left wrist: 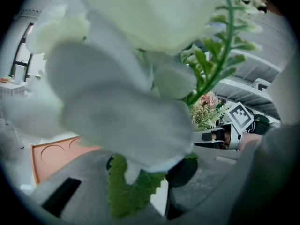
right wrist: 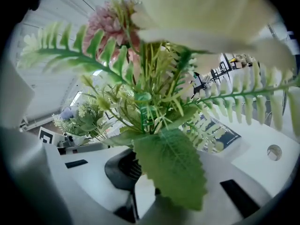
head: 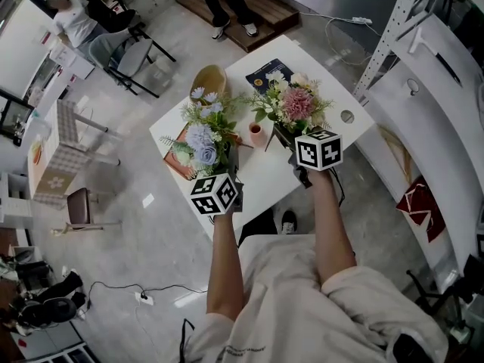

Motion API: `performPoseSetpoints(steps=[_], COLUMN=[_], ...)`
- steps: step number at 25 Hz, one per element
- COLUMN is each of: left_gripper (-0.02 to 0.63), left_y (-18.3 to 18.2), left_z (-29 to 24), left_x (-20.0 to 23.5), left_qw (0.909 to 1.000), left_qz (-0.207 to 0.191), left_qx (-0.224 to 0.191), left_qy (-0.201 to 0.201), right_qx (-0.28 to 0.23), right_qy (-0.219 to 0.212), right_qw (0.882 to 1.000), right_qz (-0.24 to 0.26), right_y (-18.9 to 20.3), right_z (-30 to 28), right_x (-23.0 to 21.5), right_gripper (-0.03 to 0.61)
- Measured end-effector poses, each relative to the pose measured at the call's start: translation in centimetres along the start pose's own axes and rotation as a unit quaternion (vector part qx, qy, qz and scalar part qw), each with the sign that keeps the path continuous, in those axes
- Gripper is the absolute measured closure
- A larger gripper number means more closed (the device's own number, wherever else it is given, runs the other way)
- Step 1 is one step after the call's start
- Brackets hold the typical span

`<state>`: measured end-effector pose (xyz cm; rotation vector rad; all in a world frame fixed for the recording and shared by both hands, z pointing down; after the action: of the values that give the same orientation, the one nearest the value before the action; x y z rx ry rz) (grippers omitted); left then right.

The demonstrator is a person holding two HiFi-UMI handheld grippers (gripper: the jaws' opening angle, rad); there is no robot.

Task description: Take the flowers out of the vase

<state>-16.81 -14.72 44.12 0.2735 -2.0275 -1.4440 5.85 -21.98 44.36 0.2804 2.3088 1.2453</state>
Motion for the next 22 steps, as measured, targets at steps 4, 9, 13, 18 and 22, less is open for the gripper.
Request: performPoseSetpoints(steps=[4,9,13,18,22], left_gripper=[0.571,0.572,0.572,0.572,0.572], left_y=[-0.18,-0.29,-0.01,0.15,-0.02], left_z=[0.54,0.37,0.33,0.43,0.69], left_x=[0.15,0.12,0.04,-0.09,0.09], left_qw=[1.0,1.0,1.0,1.0,1.0], left_qz=[-0.001,-0.001,0.002,0.003,0.005], left_qx=[0.0,-0.003,-0.003,-0.001,-0.006], left_qy=[-0.004,-0.005,-0.002,0.001,-0.001], right_qx=[-0.003,-0.004,-0.007,-0.01,-0.01], right_qy=[0.003,0.011,0.015,0.019,0.021], right_qw=[1.0,1.0,1.0,1.0,1.0], right_qz=[-0.002,0.008,0.016,0.012,0.017], right_y=[-0.03,-0.06,-0.01,-0.27,-0.35], right_z=[0.07,-0.03,-0.04,0.11,0.08], right_x=[0.35,0.04,0.13,0.0,0.36], right_gripper=[0.546,0.548,0.549,0.549,0.549])
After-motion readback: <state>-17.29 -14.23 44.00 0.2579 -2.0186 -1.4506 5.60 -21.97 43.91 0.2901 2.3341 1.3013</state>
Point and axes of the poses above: the fingertips, and each gripper's own axes: z backward along the fingers, x to its left, y out of its underside, the point moved 9 cm from there along z, backward along the fingers, and after that the axes turned 15 degrees about y, right-handed, at the moved point
